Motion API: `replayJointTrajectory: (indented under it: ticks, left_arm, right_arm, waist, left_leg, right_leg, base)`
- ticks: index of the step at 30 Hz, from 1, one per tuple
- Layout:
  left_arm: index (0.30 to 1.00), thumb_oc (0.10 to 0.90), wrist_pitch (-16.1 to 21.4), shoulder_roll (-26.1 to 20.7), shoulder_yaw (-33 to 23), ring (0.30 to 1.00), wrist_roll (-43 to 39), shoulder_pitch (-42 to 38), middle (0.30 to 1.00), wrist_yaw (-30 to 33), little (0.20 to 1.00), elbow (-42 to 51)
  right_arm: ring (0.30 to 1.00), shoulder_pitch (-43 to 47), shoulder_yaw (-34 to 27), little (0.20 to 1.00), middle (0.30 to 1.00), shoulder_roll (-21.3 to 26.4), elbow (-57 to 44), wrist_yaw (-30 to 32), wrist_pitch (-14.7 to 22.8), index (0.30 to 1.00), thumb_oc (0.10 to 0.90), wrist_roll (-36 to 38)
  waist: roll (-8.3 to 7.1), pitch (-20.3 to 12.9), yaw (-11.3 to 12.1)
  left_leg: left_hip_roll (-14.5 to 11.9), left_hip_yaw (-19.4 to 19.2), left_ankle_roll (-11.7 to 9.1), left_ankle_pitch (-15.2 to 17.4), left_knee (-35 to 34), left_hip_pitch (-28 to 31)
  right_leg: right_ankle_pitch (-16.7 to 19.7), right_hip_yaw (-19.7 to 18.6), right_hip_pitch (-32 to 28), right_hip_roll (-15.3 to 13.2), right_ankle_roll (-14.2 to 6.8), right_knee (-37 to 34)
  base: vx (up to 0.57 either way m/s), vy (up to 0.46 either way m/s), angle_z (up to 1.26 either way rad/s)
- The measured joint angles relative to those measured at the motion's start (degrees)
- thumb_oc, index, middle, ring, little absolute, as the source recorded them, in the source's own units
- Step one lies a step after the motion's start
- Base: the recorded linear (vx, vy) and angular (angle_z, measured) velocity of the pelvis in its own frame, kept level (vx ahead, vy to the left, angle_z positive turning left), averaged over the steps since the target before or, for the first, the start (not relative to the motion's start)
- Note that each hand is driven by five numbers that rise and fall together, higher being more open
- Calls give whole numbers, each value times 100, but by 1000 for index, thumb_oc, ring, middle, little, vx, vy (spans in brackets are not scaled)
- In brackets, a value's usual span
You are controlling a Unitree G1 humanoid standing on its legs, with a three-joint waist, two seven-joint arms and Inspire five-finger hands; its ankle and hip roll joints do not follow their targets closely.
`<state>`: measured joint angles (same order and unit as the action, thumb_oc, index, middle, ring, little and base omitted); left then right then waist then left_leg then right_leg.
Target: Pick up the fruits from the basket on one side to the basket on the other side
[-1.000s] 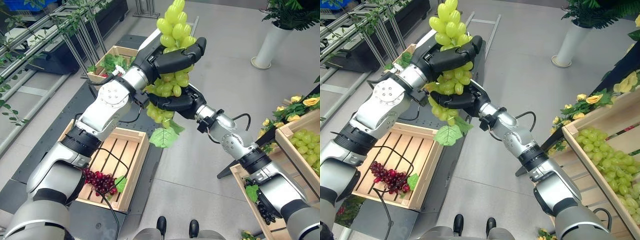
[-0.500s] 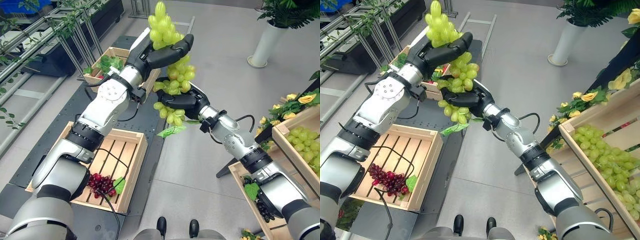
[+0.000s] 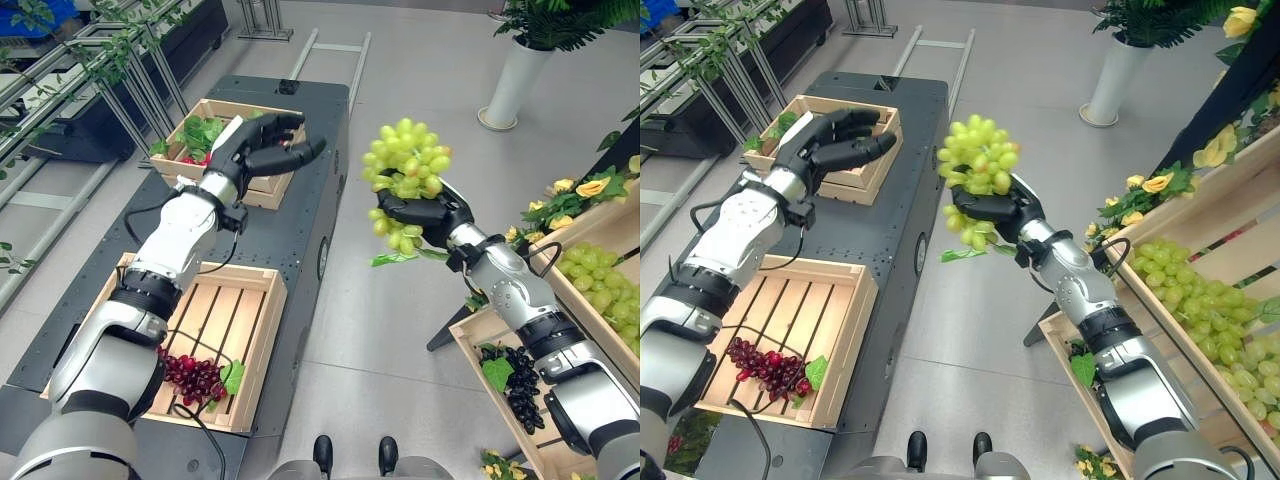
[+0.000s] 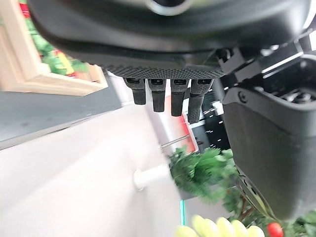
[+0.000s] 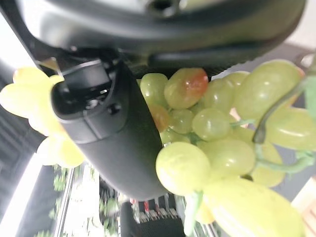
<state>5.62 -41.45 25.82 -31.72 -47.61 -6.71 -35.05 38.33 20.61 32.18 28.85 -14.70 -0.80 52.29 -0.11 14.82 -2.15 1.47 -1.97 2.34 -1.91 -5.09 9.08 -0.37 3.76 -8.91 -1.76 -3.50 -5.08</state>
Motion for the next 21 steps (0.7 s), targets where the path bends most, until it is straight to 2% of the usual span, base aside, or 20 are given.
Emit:
replayJointTrajectory:
  ticks: [4, 6, 7, 10, 12, 14, 18, 21]
  left_arm:
    - [900, 800, 169, 49, -392, 900, -94, 556, 900, -97, 900, 115]
    - [900, 800, 381, 121, -755, 900, -297, 974, 900, -35, 900, 269]
    - [900, 800, 511, 314, -1177, 900, -309, 1313, 900, 38, 900, 444]
    - [900, 800, 672, 572, -1586, 900, -409, 1870, 900, 222, 900, 648]
    - [900, 800, 675, 770, -1693, 900, -380, 2247, 900, 318, 900, 726]
    - [900, 800, 649, 983, -1703, 900, -370, 2530, 900, 423, 900, 735]
    - [900, 800, 646, 1720, -1703, 900, -203, 3378, 900, 524, 900, 431]
    - [900, 800, 502, 1990, -1570, 900, -36, 3955, 900, 478, 900, 175]
  right_arm:
    - [300, -353, -7, 300, 300, 261, -5, -122, -1, 300, 400, -564]
    - [300, -672, -39, 300, 300, 421, -42, -218, -2, 300, 400, -839]
    - [300, -944, -188, 300, 300, 440, -272, -218, -4, 300, 400, -1092]
    - [300, -1360, -247, 300, 300, 530, -823, -191, -24, 300, 400, -1767]
    - [300, -1567, -286, 300, 300, 563, -1247, -190, -36, 300, 400, -2300]
    - [300, -1705, -351, 300, 300, 574, -1538, -196, -46, 300, 400, -2508]
    - [300, -2187, -946, 300, 300, 575, -2325, -278, -317, 300, 400, -2473]
    - [300, -2475, -1400, 300, 300, 590, -2509, -332, -602, 300, 400, -2263]
  waist:
    - [-6, -3, -34]
    - [-33, -17, -35]
    - [-43, -24, -35]
    - [-85, -39, -85]
    - [-127, -63, -168]
    - [-183, -96, -208]
    - [-362, -212, -330]
    - [-481, -287, -406]
  left_leg:
    - [-11, -53, 1, 2, -2, -1]
    - [-22, -120, 2, 5, -3, 2]
    - [-27, -160, 4, 8, -5, 4]
    - [-42, -192, 6, 10, -6, 2]
    - [-44, -201, 9, 11, -7, 5]
    - [-45, -253, 12, 13, -7, 10]
    - [-54, -489, 39, 35, -7, 12]
    - [-66, -692, 44, 53, -7, 13]
  right_leg:
    - [45, -58, 43, 25, -3, 0]
    - [68, -161, 69, 43, -2, 0]
    - [77, -198, 82, 48, -1, 0]
    - [111, -292, 118, 67, 0, 0]
    - [137, -351, 136, 76, -5, -1]
    - [164, -392, 160, 84, -11, -2]
    - [231, -650, 256, 104, -36, -3]
    - [275, -810, 337, 113, -46, -4]
  base:
    - [19, 7, -16]
    - [18, 2, -17]
    - [13, 6, -17]
    - [13, 8, -16]
    - [19, 14, -14]
    - [33, 13, -17]
    - [52, 6, -30]
    - [18, -1, -35]
